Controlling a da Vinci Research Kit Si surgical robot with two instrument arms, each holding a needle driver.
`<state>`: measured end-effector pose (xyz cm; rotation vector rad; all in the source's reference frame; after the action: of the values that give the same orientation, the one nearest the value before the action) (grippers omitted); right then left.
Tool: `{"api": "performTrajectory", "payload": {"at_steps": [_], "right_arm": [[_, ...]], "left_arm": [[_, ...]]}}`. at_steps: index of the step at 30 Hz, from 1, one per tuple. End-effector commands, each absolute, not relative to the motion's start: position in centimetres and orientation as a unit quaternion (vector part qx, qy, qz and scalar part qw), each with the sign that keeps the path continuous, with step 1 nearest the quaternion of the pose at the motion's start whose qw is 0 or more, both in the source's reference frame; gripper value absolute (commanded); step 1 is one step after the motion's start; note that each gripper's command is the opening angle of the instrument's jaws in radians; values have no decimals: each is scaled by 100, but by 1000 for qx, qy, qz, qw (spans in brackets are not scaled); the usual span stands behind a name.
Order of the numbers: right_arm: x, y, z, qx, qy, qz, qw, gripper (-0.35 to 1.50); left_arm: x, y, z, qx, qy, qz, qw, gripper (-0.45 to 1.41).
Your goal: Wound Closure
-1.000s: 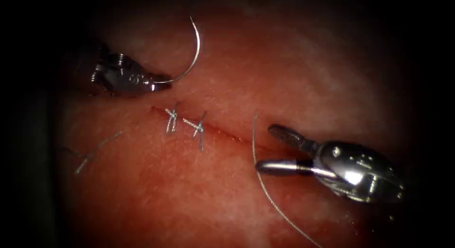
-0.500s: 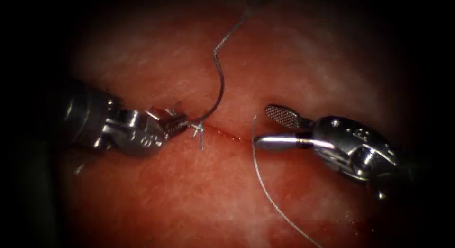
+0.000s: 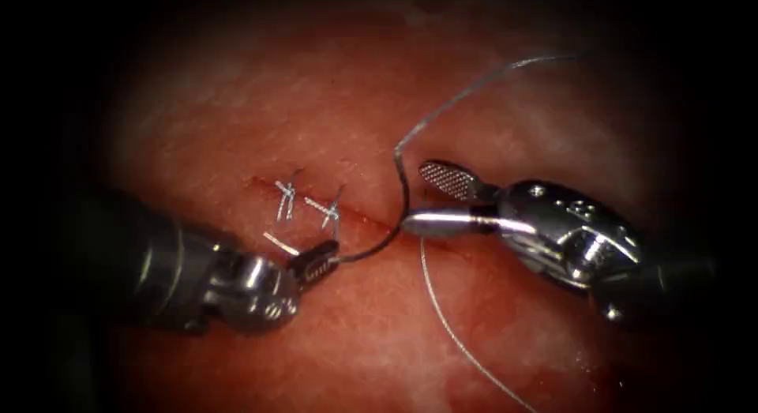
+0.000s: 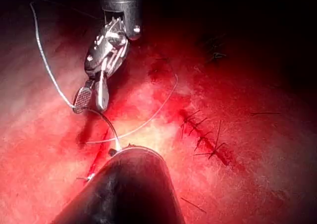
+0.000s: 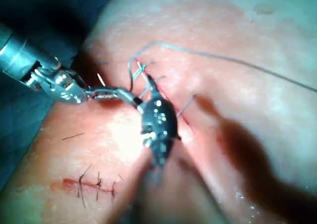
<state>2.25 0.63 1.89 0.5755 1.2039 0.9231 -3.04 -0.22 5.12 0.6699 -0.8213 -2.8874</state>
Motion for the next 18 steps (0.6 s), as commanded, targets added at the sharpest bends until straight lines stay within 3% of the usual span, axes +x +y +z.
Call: {"api": "performTrajectory", "payload": {"at_steps": [1,5,6,9,10,17,18], "right_arm": [[236,47,195,261,539,410,688,74],[247,41,201,265,536,403,693,71],[250,40,202,266,535,401,694,59],[252,39,203,270,527,398,701,-28],[251,39,203,270,524,395,704,-35],[230,50,193,220,538,383,718,-35],[227,52,192,212,539,383,720,-35]], "left_arm": [[-311,-35,514,218,-264,-939,36,-45],[-316,-38,510,218,-266,-938,40,-45],[-316,-38,509,218,-267,-938,39,-45],[-316,-38,506,220,-271,-936,40,-45],[-316,-38,505,220,-272,-936,40,-45],[-315,-39,500,220,-273,-936,38,-43],[-315,-39,500,220,-273,-936,38,-21]]}}
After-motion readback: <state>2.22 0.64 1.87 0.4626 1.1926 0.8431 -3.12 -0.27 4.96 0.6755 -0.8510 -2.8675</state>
